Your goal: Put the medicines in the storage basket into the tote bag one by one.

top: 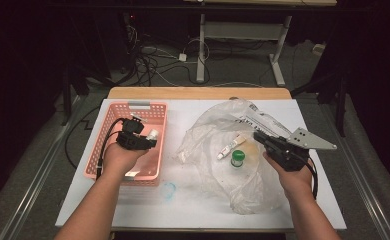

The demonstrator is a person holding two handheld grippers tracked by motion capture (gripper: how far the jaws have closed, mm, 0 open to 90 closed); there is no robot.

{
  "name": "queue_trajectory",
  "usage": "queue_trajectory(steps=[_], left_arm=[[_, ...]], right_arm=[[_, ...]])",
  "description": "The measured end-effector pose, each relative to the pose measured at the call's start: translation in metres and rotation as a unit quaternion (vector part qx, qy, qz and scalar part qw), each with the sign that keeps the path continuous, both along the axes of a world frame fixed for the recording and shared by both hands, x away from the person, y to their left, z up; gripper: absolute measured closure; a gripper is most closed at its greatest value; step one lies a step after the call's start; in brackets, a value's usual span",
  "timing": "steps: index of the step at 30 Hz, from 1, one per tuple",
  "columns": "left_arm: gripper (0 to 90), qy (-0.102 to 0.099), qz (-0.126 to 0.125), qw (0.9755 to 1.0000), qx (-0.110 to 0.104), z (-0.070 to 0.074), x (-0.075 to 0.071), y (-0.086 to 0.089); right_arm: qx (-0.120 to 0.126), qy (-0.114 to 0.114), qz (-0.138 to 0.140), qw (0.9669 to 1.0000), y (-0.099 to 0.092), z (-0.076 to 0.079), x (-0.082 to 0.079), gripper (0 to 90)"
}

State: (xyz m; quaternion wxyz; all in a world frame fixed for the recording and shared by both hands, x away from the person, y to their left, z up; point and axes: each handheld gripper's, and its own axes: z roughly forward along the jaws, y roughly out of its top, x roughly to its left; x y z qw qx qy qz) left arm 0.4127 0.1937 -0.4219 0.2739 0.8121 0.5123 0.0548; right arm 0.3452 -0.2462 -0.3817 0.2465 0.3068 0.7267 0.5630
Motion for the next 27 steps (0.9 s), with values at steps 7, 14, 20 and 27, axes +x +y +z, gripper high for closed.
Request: queue_trajectory(steps=[7, 14, 20, 27], left_arm=[[58.0, -0.049, -0.008, 0.9987, -0.013, 0.010, -0.020, -0.002], [58.0, -0.083, -0.020, 0.9951, -0.049, 0.015, -0.041, -0.001], [58.0, -0.120, -0.029, 0.9896, -0.074, 0.018, -0.062, -0.004], [58.0, -0.146, -0.038, 0.9829, -0.106, 0.010, -0.081, -0.006]], right_arm=[[0.000, -0.001, 0.000, 1.0000, 0.000, 0.001, -0.001, 90.0], [-0.001, -0.001, 0.000, 1.0000, 0.000, 0.000, 0.000, 90.0], [-0.002, 0.002, 0.000, 1.0000, 0.001, -0.001, 0.000, 90.0], [-0.007, 0.001, 0.004, 1.0000, 0.005, -0.003, 0.000, 90.0]])
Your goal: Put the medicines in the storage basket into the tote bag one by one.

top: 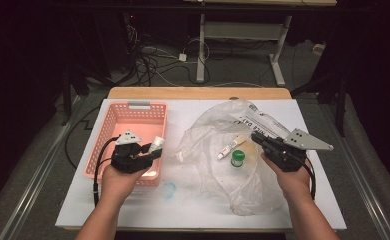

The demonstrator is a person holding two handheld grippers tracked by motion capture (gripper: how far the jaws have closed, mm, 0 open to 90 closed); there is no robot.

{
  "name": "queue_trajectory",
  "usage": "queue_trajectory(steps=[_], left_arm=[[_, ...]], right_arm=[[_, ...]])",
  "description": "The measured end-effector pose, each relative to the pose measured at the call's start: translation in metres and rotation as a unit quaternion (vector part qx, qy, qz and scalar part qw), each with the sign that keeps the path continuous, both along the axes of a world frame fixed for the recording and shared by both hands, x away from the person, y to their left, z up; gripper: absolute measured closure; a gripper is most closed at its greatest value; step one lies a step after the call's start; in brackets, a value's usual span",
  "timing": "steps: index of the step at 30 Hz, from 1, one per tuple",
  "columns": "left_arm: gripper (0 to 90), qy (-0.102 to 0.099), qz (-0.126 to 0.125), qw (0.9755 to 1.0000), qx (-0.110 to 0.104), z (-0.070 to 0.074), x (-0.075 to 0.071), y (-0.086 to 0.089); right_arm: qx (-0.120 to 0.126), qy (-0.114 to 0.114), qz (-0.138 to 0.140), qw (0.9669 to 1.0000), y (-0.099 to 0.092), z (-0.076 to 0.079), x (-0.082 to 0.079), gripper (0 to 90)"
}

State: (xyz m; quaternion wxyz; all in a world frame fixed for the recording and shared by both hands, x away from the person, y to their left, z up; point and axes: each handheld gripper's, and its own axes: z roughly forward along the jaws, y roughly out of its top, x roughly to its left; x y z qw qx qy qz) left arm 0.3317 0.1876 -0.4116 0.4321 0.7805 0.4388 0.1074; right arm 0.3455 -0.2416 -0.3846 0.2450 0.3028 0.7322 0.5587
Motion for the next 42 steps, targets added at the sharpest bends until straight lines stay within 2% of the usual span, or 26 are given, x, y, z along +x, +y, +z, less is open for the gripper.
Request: queue_trajectory(steps=[6, 12, 23, 29, 36, 42], left_arm=[[58.0, -0.019, -0.014, 0.9997, -0.005, 0.001, -0.012, -0.004], [58.0, -0.029, -0.045, 0.9985, -0.008, 0.002, -0.021, -0.021], [57.9, -0.035, -0.101, 0.9941, -0.022, 0.006, -0.033, -0.055], [57.9, -0.032, -0.125, 0.9917, -0.003, 0.001, -0.031, -0.079], [57.8, -0.034, -0.142, 0.9892, 0.006, -0.004, -0.028, -0.104], [57.8, -0.030, -0.144, 0.9891, 0.009, -0.010, -0.017, -0.124]], right_arm=[[0.000, 0.001, 0.000, 1.0000, 0.000, 0.000, 0.000, 90.0], [0.004, -0.003, -0.002, 1.0000, -0.002, 0.003, 0.000, 90.0], [0.007, -0.001, -0.003, 1.0000, -0.004, 0.003, 0.001, 90.0], [0.004, -0.008, -0.002, 1.0000, -0.002, 0.004, 0.001, 90.0], [-0.002, 0.001, -0.002, 1.0000, -0.001, 0.000, -0.001, 90.0], [-0.002, -0.001, -0.002, 1.0000, -0.002, 0.001, -0.004, 90.0]])
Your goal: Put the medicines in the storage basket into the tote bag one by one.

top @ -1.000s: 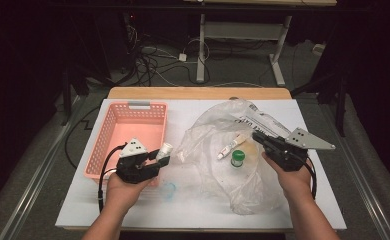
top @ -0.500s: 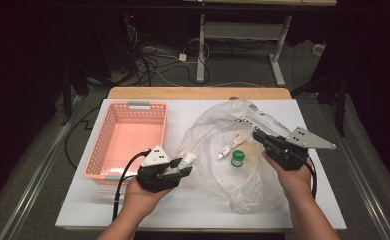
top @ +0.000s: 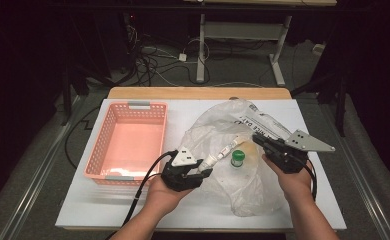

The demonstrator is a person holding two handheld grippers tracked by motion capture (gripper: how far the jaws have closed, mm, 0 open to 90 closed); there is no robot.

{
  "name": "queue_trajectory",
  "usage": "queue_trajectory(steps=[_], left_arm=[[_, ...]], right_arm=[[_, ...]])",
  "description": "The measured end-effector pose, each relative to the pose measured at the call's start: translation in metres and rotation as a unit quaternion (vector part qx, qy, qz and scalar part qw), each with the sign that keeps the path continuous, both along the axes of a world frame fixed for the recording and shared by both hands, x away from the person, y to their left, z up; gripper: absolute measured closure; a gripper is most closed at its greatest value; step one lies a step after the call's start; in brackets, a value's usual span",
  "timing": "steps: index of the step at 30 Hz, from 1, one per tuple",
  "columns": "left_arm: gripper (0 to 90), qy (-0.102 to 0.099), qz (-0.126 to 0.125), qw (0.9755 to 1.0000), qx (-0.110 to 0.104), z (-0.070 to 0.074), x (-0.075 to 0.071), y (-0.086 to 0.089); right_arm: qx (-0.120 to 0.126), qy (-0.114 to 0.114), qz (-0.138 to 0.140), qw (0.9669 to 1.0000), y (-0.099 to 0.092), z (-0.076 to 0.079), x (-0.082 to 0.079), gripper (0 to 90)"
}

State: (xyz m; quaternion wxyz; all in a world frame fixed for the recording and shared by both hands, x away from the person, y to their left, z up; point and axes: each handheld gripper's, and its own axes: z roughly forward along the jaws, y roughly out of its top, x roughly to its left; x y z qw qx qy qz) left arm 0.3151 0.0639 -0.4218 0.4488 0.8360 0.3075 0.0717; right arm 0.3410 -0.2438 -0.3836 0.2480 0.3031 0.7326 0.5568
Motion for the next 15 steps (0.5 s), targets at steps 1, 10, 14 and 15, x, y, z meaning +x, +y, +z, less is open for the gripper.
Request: queue_trajectory(steps=[1, 10, 14, 15], left_arm=[[57.8, 0.001, 0.001, 1.0000, -0.001, -0.001, 0.003, -0.003], [57.8, -0.002, 0.003, 1.0000, 0.006, -0.004, 0.025, -0.030], [57.8, -0.005, 0.007, 0.9998, 0.017, -0.005, 0.032, -0.040], [57.8, -0.005, 0.008, 0.9998, 0.018, -0.006, 0.035, -0.042]], right_arm=[[0.001, -0.001, -0.001, 1.0000, 0.000, 0.000, 0.000, 90.0], [0.003, 0.000, -0.002, 1.0000, -0.002, 0.000, 0.000, 90.0], [0.002, 0.000, -0.001, 1.0000, -0.002, 0.000, 0.001, 90.0], [0.001, -0.001, 0.000, 1.0000, -0.002, 0.000, 0.001, 90.0]])
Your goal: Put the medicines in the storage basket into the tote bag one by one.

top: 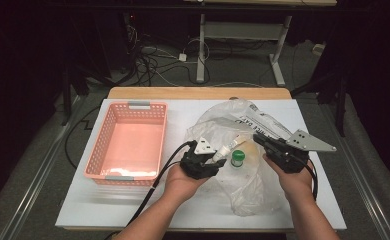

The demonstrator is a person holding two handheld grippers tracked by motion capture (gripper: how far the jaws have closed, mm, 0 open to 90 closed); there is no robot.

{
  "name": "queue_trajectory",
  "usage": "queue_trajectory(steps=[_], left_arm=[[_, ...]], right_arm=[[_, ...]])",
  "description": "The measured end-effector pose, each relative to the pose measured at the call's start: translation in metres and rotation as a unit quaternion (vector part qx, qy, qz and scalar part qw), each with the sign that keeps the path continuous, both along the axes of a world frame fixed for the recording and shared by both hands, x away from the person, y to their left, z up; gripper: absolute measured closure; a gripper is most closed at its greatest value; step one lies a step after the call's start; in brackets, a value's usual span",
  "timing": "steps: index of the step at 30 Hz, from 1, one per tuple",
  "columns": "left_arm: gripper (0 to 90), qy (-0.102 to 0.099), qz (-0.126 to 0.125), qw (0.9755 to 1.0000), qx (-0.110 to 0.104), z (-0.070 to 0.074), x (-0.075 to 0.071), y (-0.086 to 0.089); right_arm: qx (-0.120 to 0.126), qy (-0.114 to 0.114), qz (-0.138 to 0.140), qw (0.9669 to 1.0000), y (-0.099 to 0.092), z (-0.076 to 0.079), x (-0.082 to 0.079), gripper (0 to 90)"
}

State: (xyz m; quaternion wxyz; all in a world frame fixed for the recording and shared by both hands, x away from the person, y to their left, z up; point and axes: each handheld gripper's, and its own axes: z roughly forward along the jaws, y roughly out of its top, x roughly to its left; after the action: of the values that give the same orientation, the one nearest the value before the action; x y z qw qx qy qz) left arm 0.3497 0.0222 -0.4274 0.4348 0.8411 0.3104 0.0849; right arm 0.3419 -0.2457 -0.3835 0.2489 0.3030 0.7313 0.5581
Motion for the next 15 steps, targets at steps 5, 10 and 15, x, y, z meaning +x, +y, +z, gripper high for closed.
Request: queue_trajectory(steps=[5, 10, 15], left_arm=[[57.8, -0.002, 0.008, 0.9998, 0.015, -0.001, 0.014, -0.011], [57.8, 0.000, 0.012, 0.9996, 0.027, -0.001, 0.031, -0.022], [57.8, 0.018, 0.009, 0.9993, 0.030, -0.003, 0.050, -0.038]], right_arm=[[0.002, 0.001, 0.000, 1.0000, 0.000, 0.000, 0.000, 90.0], [0.003, 0.001, -0.002, 1.0000, -0.001, 0.000, 0.000, 90.0], [0.005, 0.003, -0.003, 1.0000, -0.002, 0.000, 0.001, 90.0]])
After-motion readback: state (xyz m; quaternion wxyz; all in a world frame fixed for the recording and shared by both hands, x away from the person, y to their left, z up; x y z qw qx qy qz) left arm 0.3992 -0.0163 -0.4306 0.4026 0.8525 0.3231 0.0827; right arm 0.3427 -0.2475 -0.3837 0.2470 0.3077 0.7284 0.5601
